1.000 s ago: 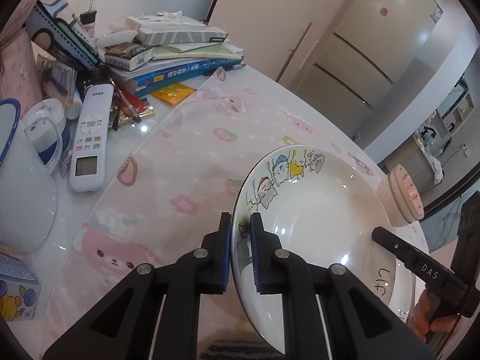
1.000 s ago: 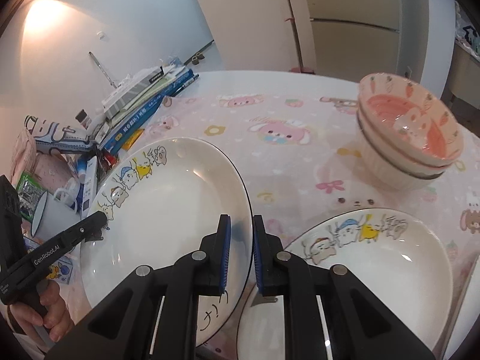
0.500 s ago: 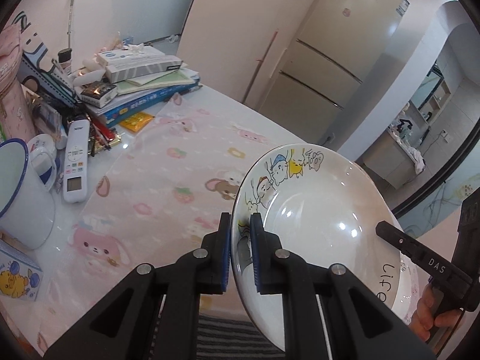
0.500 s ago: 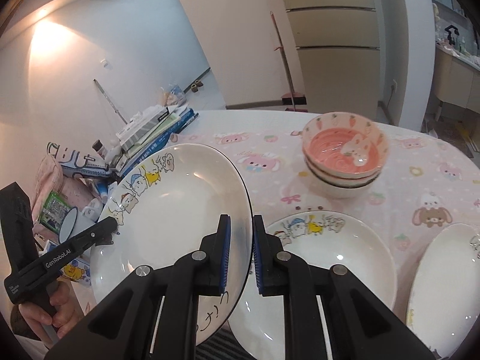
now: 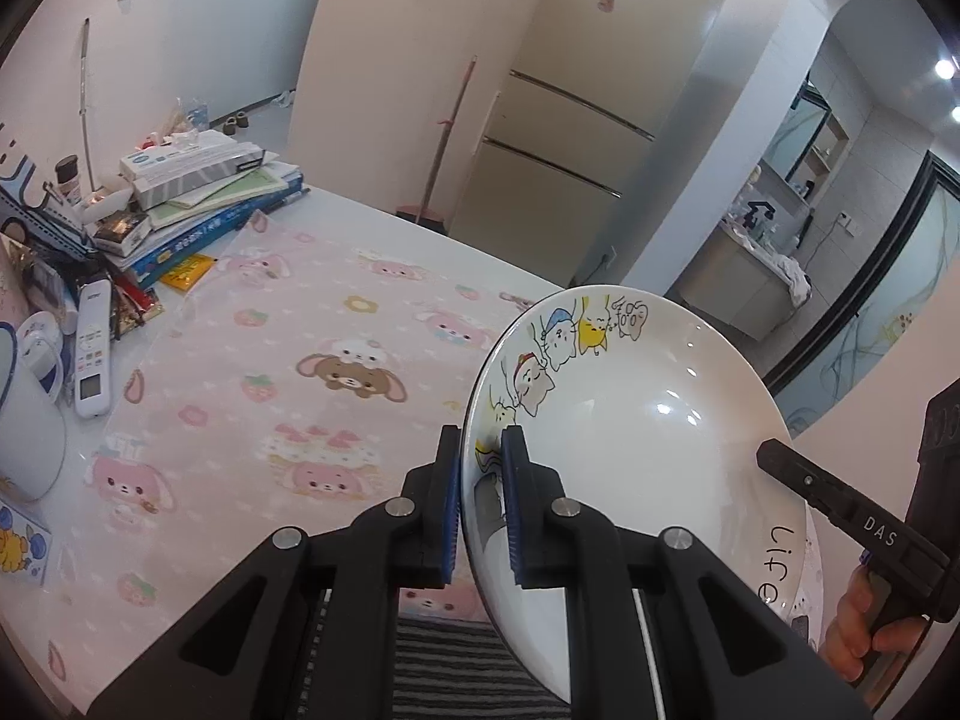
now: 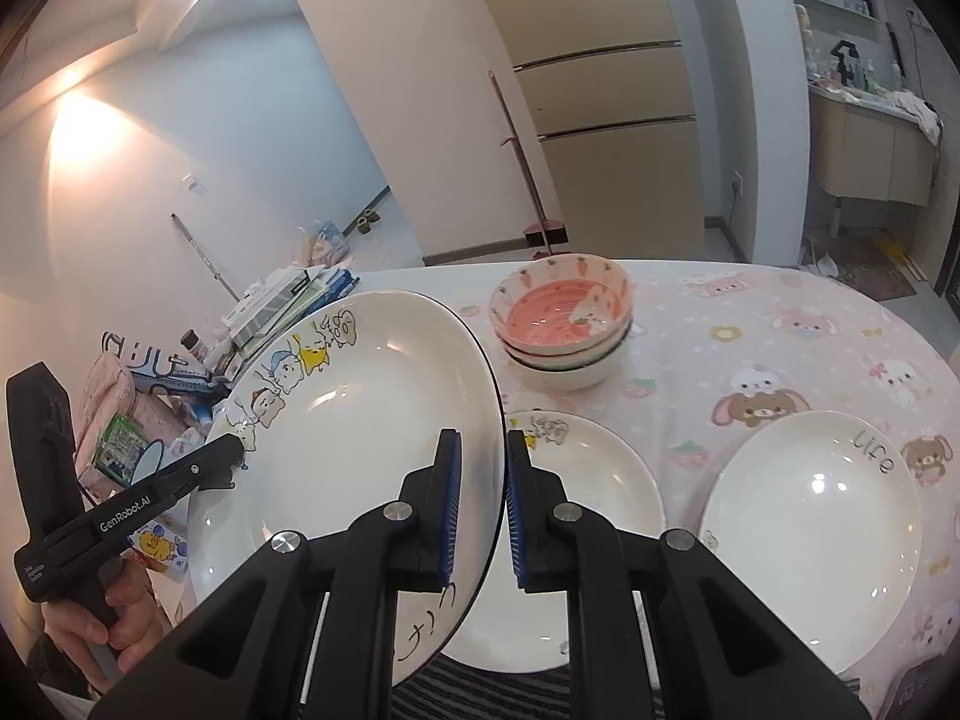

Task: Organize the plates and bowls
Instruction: 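Lift and carry the white plates with both tools toward the other plates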

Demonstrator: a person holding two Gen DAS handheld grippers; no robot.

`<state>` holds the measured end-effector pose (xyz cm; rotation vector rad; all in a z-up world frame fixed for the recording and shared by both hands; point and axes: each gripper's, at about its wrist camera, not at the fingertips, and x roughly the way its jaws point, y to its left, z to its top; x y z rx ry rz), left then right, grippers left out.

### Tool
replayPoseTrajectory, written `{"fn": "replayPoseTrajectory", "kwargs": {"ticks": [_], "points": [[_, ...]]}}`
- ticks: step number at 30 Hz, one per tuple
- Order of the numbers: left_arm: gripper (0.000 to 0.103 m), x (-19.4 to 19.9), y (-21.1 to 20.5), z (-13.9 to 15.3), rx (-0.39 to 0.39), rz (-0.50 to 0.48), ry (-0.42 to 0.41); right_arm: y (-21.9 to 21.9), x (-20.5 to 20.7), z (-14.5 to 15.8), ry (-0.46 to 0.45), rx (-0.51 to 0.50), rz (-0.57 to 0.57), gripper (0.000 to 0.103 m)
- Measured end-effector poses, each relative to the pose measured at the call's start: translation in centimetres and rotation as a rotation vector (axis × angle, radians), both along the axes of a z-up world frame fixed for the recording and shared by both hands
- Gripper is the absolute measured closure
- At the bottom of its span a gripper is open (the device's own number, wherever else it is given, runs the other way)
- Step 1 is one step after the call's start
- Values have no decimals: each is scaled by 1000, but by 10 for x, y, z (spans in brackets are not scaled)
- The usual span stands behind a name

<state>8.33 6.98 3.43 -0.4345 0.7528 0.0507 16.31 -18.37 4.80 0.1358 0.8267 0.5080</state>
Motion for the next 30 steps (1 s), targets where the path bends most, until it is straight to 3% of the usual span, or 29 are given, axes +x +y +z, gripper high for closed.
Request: {"fn": "replayPoseTrajectory", "kwargs": {"ticks": [15,30], "points": [[93,24,-35,-36,45,-61,92,-36,13,-52,93,10,-54,88],[91,40,-24,-75,82,-41,157,-13,29,-102,181,-67,-36,88]]}}
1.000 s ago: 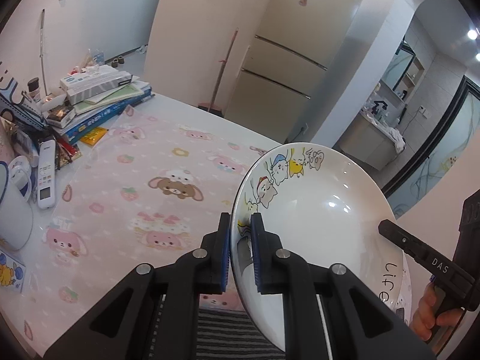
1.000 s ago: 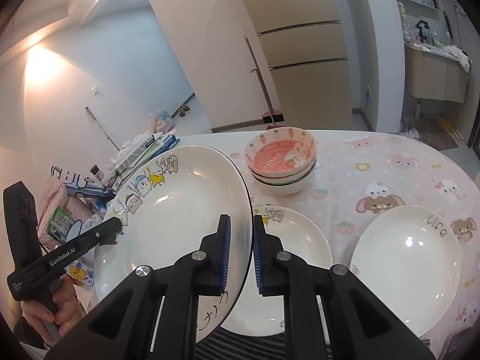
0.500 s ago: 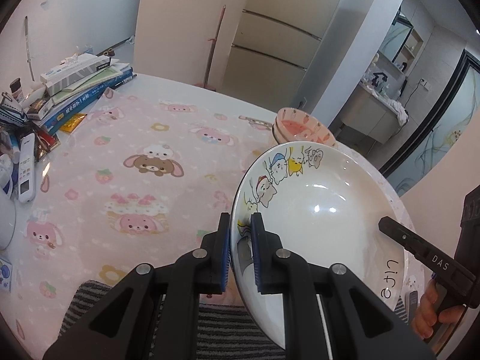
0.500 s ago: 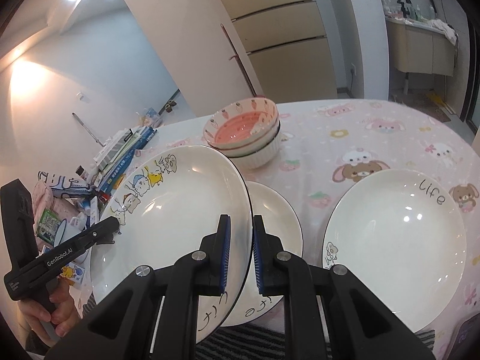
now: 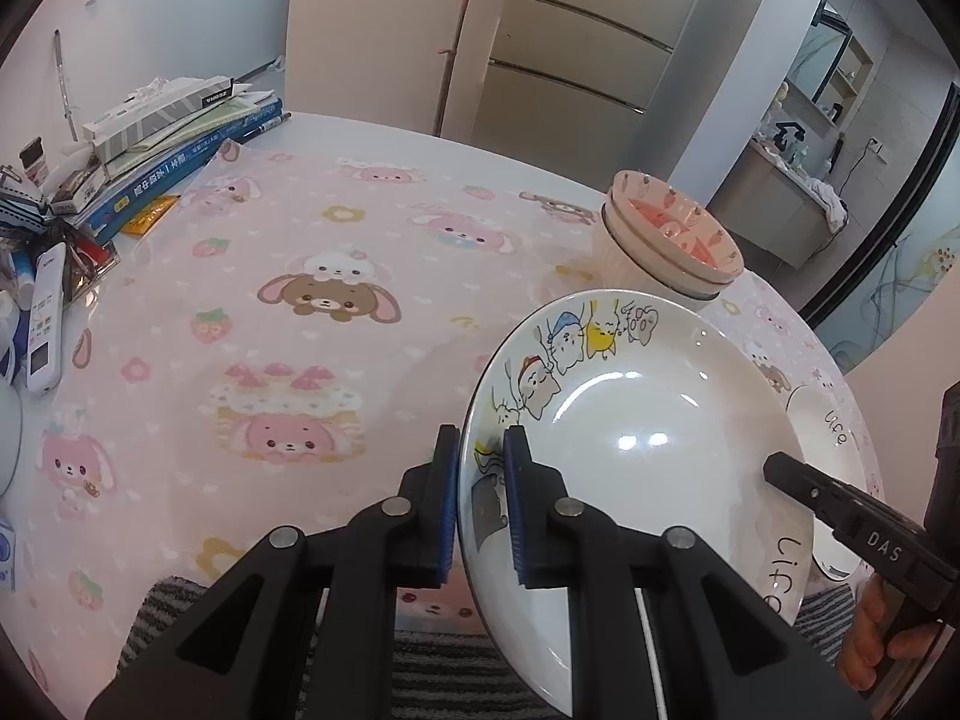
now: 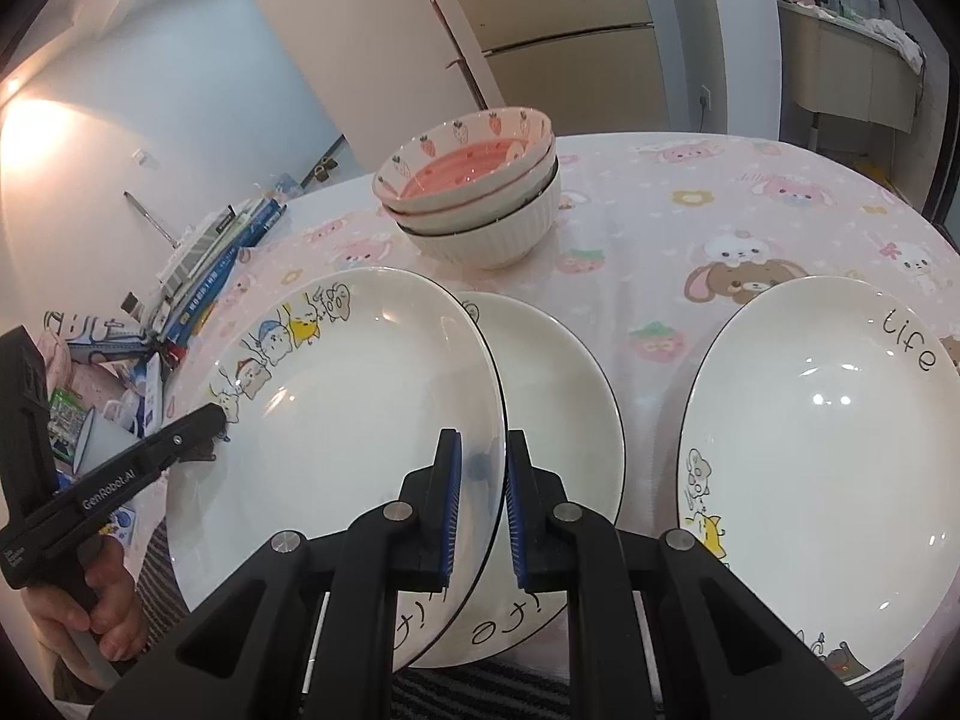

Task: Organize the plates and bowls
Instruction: 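Lift and carry the white plates with both tools toward the other plates, then lower the right tool's plate onto another white plate while the left tool carries its plate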

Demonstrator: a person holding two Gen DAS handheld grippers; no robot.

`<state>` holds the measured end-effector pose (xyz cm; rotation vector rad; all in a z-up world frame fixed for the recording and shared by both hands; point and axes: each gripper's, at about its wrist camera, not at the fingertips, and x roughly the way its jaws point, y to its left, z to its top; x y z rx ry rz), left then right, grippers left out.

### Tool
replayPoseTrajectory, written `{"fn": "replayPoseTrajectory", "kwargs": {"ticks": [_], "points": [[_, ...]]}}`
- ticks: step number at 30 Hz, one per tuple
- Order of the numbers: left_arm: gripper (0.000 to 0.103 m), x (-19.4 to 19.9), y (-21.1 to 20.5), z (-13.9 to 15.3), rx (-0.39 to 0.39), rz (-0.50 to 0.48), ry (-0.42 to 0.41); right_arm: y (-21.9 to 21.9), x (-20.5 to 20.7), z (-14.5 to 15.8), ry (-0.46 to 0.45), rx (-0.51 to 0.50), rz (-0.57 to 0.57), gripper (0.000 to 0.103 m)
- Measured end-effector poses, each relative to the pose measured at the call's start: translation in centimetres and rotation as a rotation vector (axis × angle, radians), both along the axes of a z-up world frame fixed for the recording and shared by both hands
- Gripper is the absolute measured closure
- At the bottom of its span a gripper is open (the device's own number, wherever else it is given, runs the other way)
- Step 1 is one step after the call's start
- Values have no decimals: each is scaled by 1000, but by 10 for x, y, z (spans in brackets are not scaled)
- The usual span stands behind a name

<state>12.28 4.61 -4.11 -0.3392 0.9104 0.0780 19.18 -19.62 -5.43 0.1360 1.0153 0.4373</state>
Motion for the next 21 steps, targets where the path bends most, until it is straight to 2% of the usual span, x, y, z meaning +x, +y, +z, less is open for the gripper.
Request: {"fn": "replayPoseTrajectory", "kwargs": {"ticks": [15,21], "points": [[91,-1,-8,5,16,-47,-35,4,10,-30,53,-67,-12,84],[91,-3,-15,8,59,-63,-48,13,8,-35,17,-137,3,83]]}}
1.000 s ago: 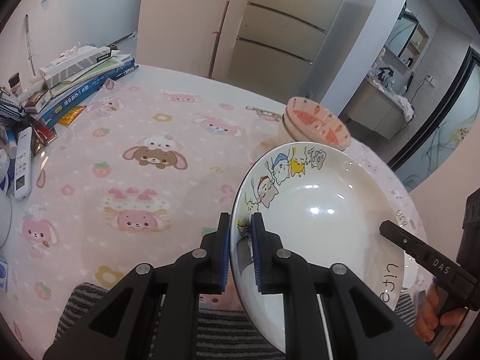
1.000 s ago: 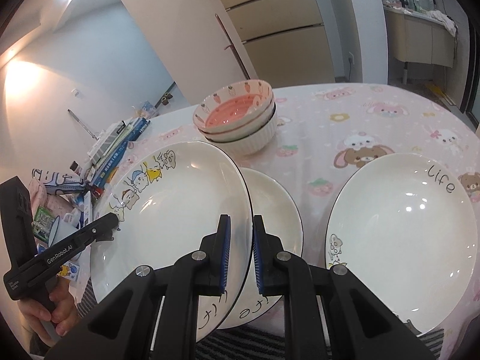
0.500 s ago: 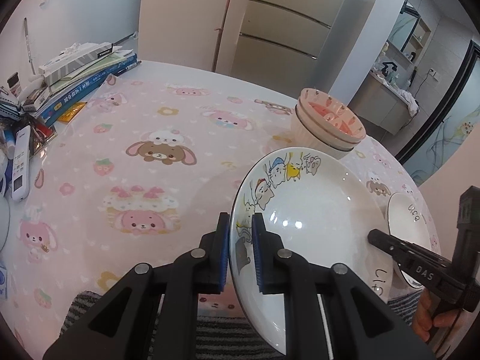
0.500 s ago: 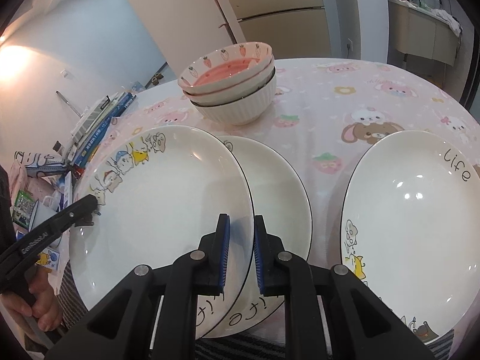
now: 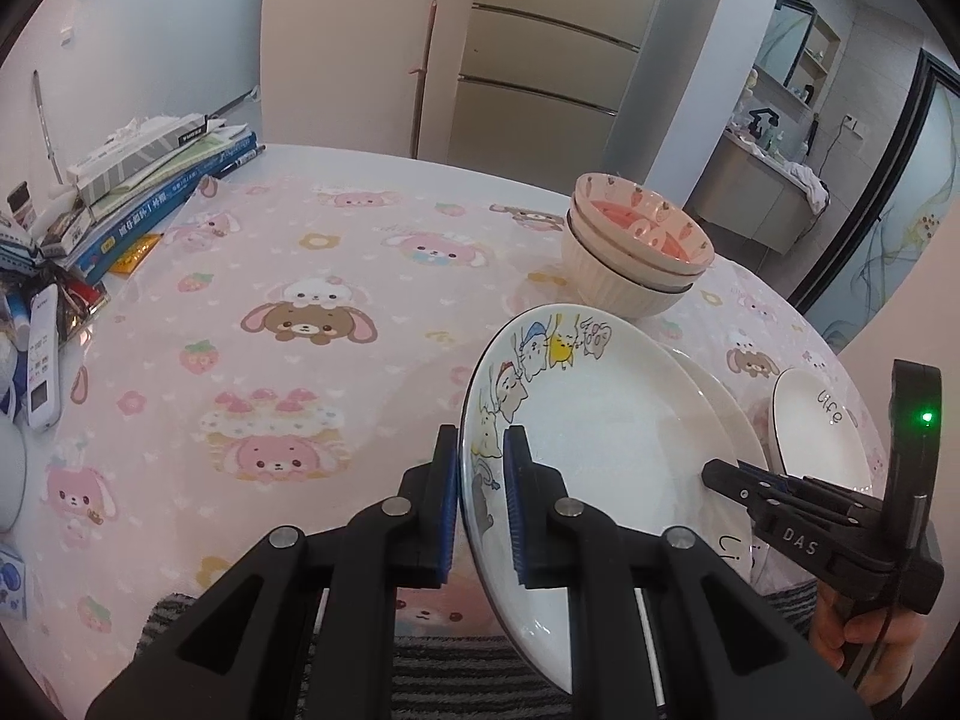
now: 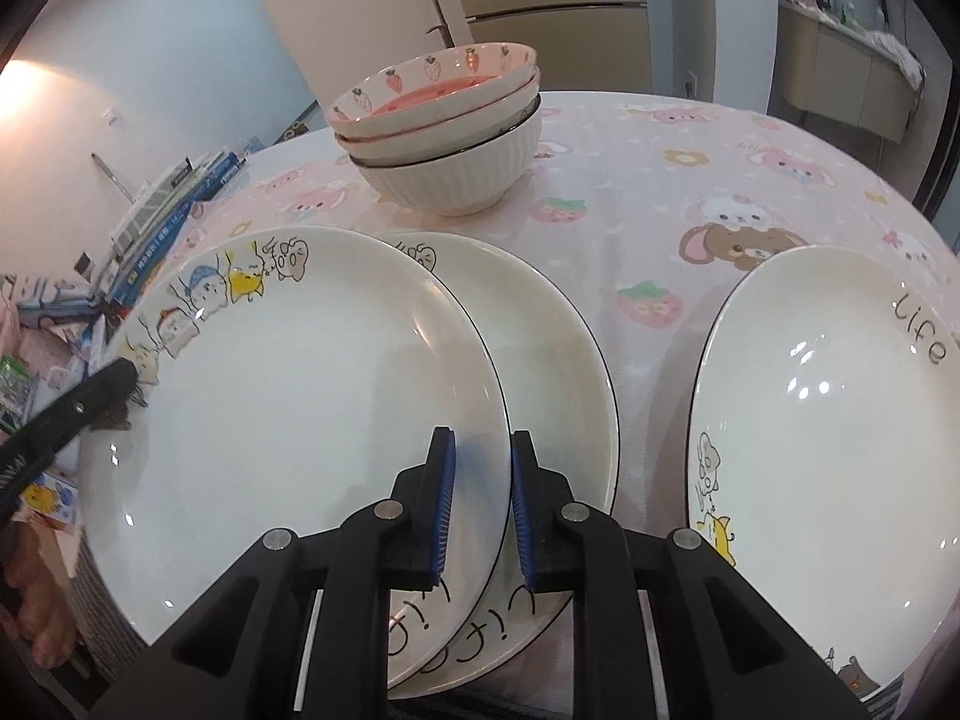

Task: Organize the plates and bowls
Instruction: 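Lower the right tool's plate onto another white plate while the left tool carries its plate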

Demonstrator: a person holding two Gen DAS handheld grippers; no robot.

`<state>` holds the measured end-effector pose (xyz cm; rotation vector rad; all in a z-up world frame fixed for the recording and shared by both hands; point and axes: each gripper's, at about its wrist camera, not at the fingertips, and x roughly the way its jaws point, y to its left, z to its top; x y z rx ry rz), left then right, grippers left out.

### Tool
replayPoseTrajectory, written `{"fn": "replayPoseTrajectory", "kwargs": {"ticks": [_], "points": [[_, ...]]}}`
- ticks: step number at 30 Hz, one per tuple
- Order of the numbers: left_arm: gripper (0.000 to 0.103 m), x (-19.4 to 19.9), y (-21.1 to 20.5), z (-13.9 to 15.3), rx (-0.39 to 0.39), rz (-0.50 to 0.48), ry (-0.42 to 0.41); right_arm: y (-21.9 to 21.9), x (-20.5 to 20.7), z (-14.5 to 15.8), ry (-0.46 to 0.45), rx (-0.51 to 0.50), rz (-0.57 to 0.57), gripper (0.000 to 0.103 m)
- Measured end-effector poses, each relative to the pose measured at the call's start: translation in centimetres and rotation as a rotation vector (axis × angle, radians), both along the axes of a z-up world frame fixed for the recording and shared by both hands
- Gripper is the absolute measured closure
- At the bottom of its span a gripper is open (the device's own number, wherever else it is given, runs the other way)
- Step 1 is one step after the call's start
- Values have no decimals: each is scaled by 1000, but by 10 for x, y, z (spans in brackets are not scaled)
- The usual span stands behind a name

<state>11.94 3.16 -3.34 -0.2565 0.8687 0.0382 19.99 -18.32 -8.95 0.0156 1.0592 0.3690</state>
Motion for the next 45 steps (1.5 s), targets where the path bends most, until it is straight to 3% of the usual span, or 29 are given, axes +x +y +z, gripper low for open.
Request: {"fn": "replayPoseTrajectory", "kwargs": {"ticks": [3,12,19,23,35,45], "points": [[91,0,-3,2,22,-2,-4,5,-2,1,-28,-40,12,82],[94,3,6,-7,-11,17,34,24,-14,6,-152,-208,87,81],[96,4,7,-12,9,19,49,24,-20,9,-164,-231,107,81],[97,6,12,-14,-19,15,50,17,-23,12,-148,-202,119,81],[95,12,3,-25,12,-7,78,-27,-18,47,-205,-83,5,81],[93,19,-20,-34,78,-38,93,-42,-21,60,-238,-60,-38,81]]}}
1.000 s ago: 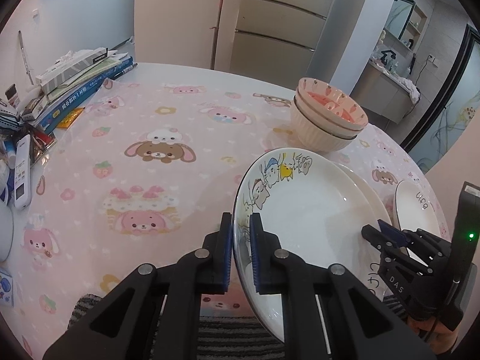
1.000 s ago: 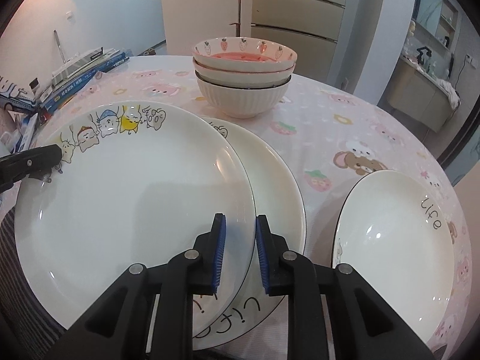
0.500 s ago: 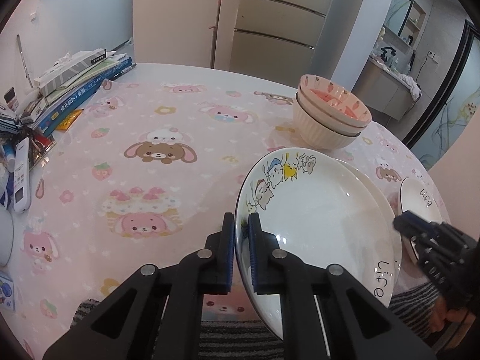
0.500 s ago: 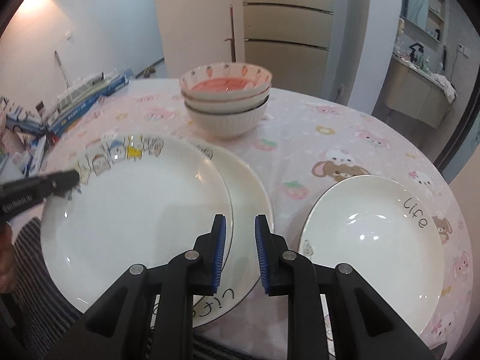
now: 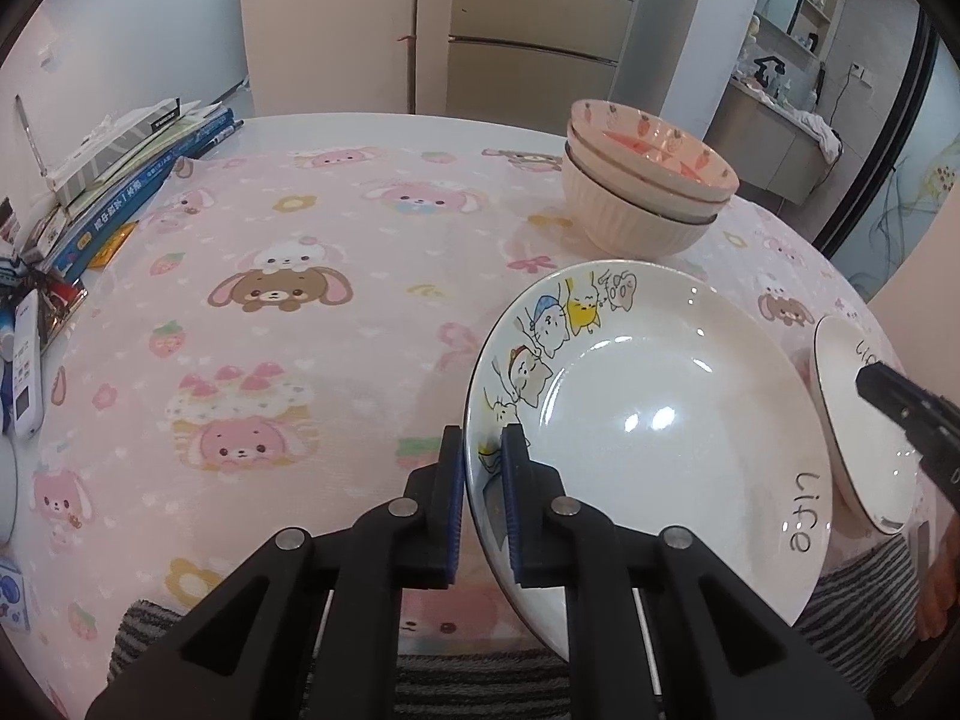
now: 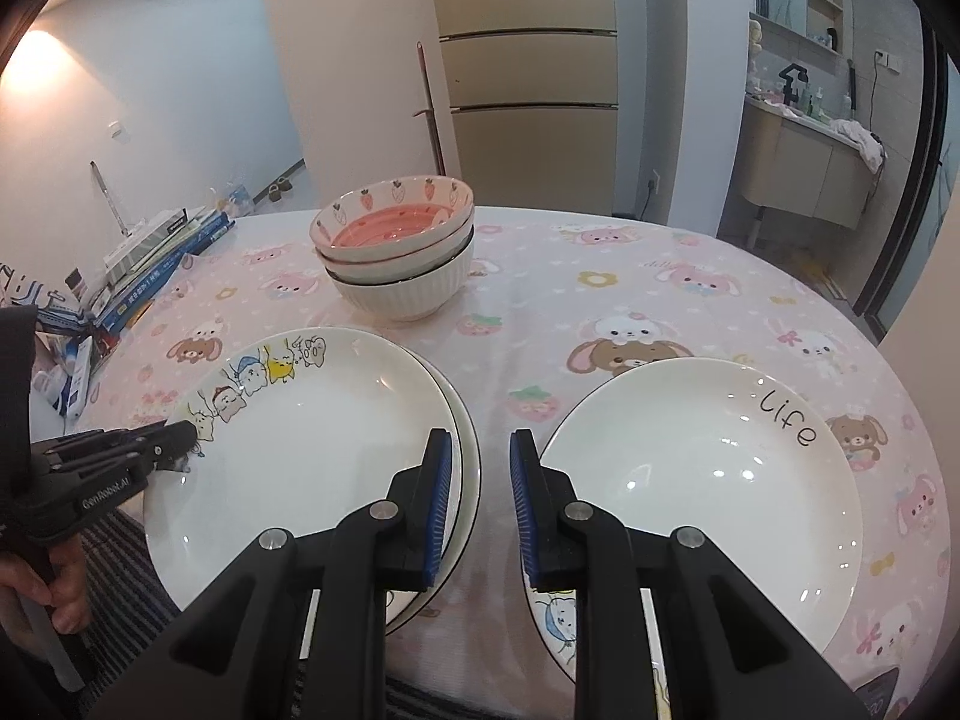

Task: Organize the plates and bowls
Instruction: 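Open both tools to release the plates and raise them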

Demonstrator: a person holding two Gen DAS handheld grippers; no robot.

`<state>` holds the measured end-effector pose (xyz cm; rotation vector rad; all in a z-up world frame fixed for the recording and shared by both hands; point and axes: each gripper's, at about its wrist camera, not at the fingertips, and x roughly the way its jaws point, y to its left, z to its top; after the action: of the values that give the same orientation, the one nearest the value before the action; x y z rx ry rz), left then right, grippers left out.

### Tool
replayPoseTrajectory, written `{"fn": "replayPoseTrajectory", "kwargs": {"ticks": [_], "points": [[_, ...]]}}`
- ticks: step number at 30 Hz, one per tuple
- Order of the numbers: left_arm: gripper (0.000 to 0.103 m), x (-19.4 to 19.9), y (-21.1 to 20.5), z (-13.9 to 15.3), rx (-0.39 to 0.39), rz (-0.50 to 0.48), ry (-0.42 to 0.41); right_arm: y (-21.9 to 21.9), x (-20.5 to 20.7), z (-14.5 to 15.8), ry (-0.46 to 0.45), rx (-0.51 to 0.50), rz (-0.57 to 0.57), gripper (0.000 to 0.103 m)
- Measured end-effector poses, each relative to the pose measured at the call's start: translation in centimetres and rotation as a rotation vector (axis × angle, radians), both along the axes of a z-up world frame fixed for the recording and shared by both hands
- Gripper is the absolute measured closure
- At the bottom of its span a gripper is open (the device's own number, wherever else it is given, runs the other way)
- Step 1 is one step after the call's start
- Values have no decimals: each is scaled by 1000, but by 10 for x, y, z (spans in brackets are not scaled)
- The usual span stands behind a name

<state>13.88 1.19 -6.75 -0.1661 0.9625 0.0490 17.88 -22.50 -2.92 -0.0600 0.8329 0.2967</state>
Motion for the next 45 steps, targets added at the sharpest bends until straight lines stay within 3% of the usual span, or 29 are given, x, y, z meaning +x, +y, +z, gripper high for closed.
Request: {"fn": "replayPoseTrajectory", "kwargs": {"ticks": [6,11,15,18,19,23,29,31,33,38,40,45], "points": [[92,1,-10,-3,58,-16,-12,-4,-2,4,-10,8,-12,81],[91,0,-8,-4,53,-21,-34,-7,-4,9,-33,5,-27,81],[91,-11,-16,14,116,-38,-135,-10,-8,16,-63,-10,-51,81],[88,-21,-19,33,99,-47,-206,-14,-15,29,-92,4,-61,81],[81,-25,-21,40,99,-52,-234,-16,-17,32,-98,12,-62,81],[40,-45,-32,75,111,-86,-381,-28,-30,50,-136,33,-75,81],[10,-73,-54,120,105,-140,-538,-59,-55,78,-205,57,-121,80],[1,-79,-61,131,82,-160,-564,-73,-63,89,-229,70,-142,68],[1,-83,-69,141,72,-180,-594,-87,-71,98,-260,87,-163,30],[1,-80,-97,156,82,-259,-617,-117,-92,116,-344,100,-230,25],[1,-76,-106,157,66,-277,-609,-132,-98,121,-362,116,-256,17],[1,-64,-133,154,31,-331,-555,-163,-101,120,-370,128,-311,16]]}}
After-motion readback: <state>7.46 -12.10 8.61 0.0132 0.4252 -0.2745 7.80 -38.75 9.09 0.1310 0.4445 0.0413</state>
